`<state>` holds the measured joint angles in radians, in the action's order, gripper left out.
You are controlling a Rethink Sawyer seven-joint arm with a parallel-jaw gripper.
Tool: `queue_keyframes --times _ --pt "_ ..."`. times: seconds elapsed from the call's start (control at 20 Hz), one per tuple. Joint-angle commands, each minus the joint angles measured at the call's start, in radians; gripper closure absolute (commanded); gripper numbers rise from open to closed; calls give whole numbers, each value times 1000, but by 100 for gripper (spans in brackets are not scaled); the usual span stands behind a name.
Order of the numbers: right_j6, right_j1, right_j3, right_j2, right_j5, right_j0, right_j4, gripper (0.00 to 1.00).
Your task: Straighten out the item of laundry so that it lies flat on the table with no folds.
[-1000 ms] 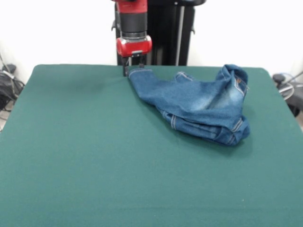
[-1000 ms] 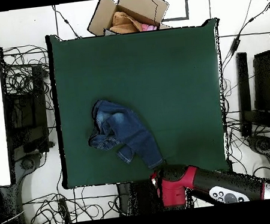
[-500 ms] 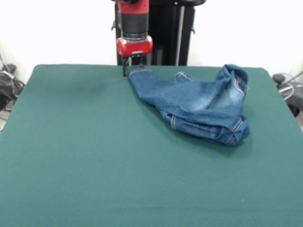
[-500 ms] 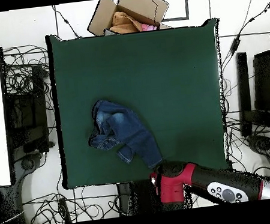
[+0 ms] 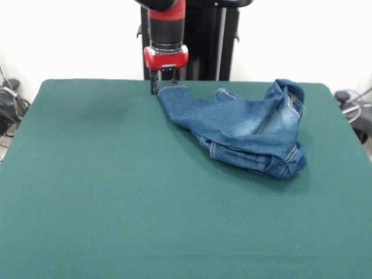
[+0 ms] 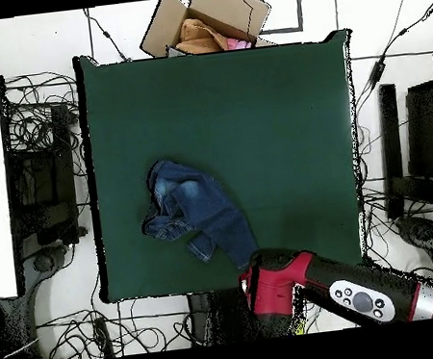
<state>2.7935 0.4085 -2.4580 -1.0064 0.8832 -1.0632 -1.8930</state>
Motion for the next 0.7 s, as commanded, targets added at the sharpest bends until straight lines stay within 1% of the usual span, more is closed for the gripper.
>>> queue_keyframes --times 0.05,0.4,0.55,0.6,0.65,0.7 --pt "60 -82 413 -55 -231 69 -172 0" --pt "51 -55 419 -41 -245 88 -135 0" --pt "80 -36 406 -41 -207 100 -116 0" --pt "68 -27 411 -28 -196 111 -86 0" --pt "35 -21 430 0 -189 125 -21 0" --pt "16 -15 436 13 -179 135 8 0"
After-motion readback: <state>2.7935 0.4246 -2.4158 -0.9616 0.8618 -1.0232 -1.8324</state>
